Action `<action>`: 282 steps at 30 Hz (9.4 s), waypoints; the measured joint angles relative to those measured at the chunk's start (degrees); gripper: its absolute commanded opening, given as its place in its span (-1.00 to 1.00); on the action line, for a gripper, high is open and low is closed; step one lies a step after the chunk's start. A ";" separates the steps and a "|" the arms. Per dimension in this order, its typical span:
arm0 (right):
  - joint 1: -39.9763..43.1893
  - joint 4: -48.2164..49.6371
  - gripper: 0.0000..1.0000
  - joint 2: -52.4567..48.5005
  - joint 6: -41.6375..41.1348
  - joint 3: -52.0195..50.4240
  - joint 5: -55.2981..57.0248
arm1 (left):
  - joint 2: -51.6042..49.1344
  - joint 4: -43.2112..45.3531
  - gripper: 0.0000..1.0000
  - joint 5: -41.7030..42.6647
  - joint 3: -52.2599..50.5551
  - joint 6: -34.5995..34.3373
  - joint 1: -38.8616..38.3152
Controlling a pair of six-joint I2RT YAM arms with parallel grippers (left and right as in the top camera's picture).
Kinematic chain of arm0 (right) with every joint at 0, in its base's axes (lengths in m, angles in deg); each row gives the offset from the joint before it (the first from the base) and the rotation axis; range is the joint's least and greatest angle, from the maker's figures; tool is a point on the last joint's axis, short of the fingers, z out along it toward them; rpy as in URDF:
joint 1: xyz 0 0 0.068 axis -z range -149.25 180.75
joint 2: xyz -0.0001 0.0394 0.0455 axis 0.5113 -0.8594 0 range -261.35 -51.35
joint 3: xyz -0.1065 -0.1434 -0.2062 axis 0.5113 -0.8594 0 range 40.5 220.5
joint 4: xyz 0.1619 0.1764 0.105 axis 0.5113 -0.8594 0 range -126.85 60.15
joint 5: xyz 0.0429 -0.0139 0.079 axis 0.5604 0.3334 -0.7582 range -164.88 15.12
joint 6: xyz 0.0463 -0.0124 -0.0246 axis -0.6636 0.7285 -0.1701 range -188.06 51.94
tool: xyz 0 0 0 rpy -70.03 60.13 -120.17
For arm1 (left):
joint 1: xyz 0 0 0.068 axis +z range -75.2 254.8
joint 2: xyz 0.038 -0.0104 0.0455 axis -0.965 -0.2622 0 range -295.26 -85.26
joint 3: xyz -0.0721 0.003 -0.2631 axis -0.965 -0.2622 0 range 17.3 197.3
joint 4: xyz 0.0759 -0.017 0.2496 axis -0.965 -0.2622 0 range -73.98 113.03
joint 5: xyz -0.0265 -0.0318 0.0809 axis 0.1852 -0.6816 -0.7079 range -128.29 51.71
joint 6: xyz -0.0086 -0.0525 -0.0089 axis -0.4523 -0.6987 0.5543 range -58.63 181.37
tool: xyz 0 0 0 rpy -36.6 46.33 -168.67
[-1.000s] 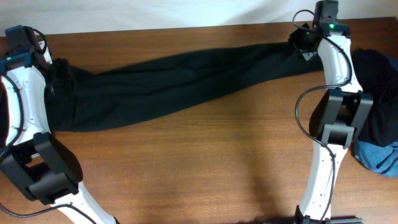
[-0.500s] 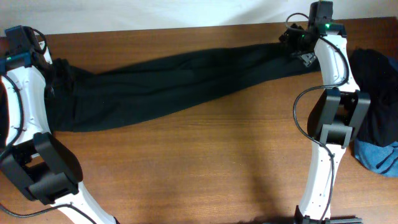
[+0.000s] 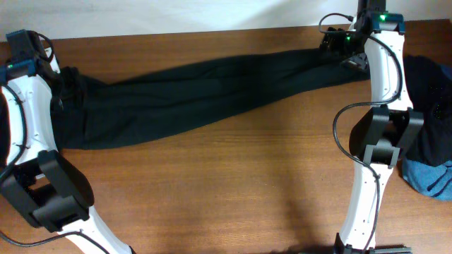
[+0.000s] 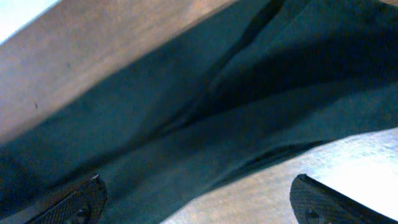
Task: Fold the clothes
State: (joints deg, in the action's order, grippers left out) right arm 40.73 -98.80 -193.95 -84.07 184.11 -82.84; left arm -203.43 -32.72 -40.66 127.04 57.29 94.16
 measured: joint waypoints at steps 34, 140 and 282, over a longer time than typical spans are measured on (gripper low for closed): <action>-1.16 3.67 -0.92 -7.41 25.70 0.04 0.66 | -13.55 15.17 -0.72 7.98 -0.02 -0.20 -9.92; -0.59 -26.60 -0.92 -11.37 18.78 0.94 5.20 | -17.29 -10.91 -0.94 2.97 0.33 -1.07 -11.21; 4.92 -4.15 0.97 37.42 25.68 -44.48 -4.02 | 10.56 15.76 0.98 1.38 -20.06 12.31 -0.59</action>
State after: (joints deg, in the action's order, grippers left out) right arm 45.65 -102.95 -156.53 -58.39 139.63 -86.86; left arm -192.87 -16.96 -39.28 106.97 69.60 93.57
